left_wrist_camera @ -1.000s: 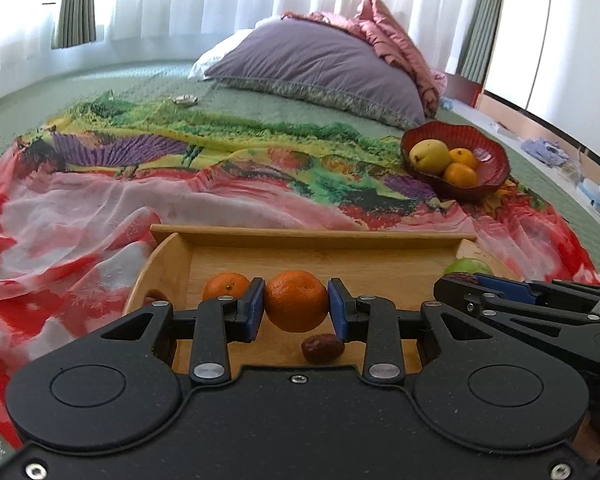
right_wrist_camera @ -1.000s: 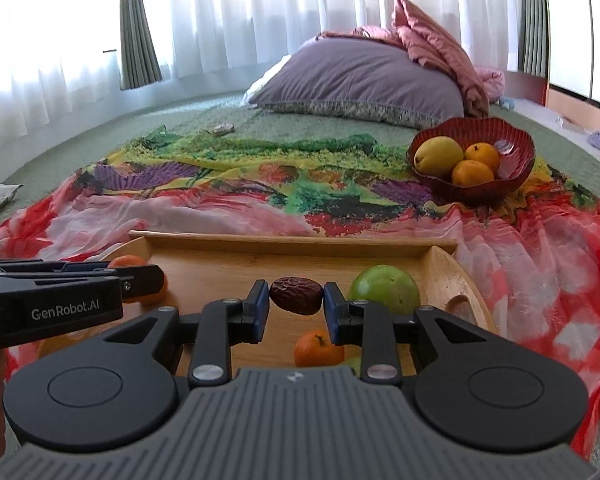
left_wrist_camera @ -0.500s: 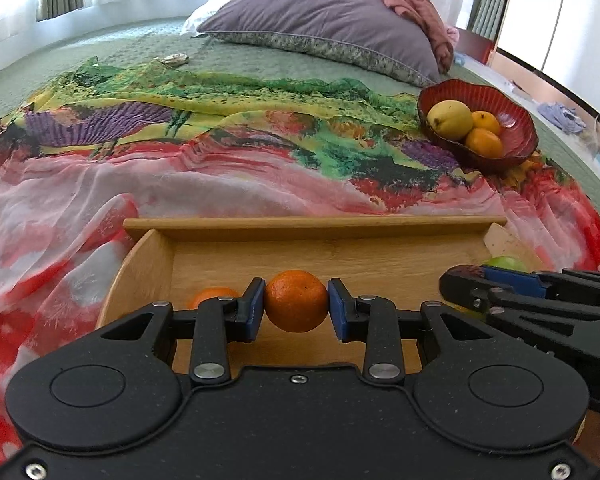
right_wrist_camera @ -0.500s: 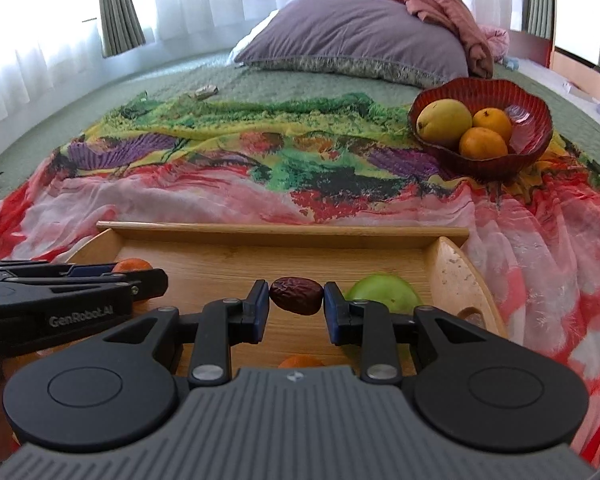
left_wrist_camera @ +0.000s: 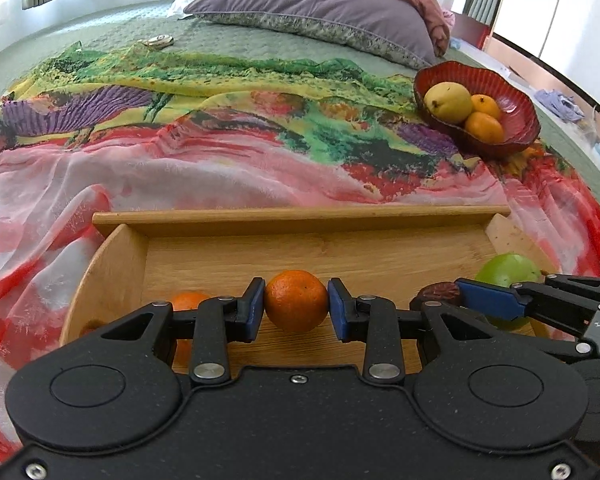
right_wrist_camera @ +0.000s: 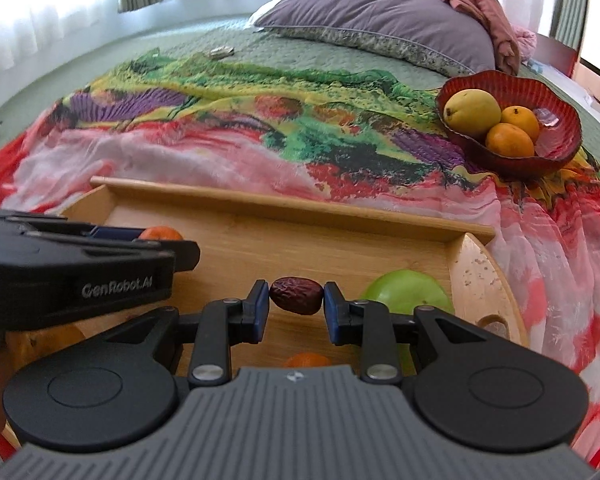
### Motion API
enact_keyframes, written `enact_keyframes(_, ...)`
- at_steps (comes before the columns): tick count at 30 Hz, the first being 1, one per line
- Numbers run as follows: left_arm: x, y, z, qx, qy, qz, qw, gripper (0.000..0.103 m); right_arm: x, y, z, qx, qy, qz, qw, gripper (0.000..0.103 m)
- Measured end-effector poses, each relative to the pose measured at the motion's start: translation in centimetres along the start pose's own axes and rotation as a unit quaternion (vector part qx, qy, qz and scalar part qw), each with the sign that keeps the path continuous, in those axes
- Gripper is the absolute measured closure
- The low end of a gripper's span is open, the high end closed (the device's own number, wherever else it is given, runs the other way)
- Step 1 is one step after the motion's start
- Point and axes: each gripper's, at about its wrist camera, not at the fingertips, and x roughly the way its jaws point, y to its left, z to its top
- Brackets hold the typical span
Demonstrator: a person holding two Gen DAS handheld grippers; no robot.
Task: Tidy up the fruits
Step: 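Lower the small orange onto the tray with the left tool while the right tool places the date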
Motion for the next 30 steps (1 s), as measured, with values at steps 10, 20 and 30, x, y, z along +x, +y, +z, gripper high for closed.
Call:
enact_keyframes(10, 0.65, -0.09, -0.13, 0.005, 0.001, 0.001, 1.0000, 0.071, 0.56, 0.49, -0.38, -0.027, 0.016, 0.002, 1.000, 0.069)
enact_keyframes(20, 0.77, 0.07, -0.03, 0.000, 0.001, 0.000, 1.0000, 0.071, 0.62, 0.52, -0.52, -0.022, 0.013, 0.004, 1.000, 0.068)
enact_keyframes(30, 0.63, 0.21, -0.08, -0.011, 0.004, -0.002, 0.9999, 0.070, 0.57, 0.28, -0.64, -0.013, 0.009, 0.008, 1.000, 0.066)
